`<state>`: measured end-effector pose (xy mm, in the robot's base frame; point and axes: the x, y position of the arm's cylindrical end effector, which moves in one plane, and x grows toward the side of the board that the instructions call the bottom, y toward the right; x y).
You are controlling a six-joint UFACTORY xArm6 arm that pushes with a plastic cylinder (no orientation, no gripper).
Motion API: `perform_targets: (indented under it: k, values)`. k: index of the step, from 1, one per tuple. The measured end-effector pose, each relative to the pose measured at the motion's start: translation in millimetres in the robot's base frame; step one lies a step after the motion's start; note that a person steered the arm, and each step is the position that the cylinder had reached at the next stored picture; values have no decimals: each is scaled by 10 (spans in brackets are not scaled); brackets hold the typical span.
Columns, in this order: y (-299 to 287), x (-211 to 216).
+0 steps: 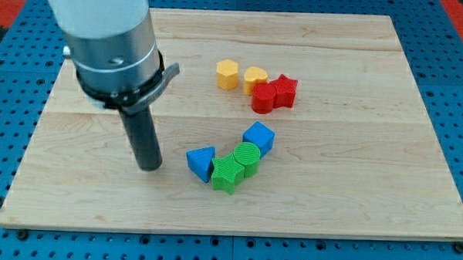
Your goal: Push the green circle into the yellow heart and red circle
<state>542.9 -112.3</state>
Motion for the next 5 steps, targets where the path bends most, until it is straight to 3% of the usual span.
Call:
perform_targets:
  k: [1, 2, 3, 4, 5]
  values:
    - [-53, 375]
    - [455, 418]
    - [1592, 472]
    - [1627, -360]
    - [1214, -972]
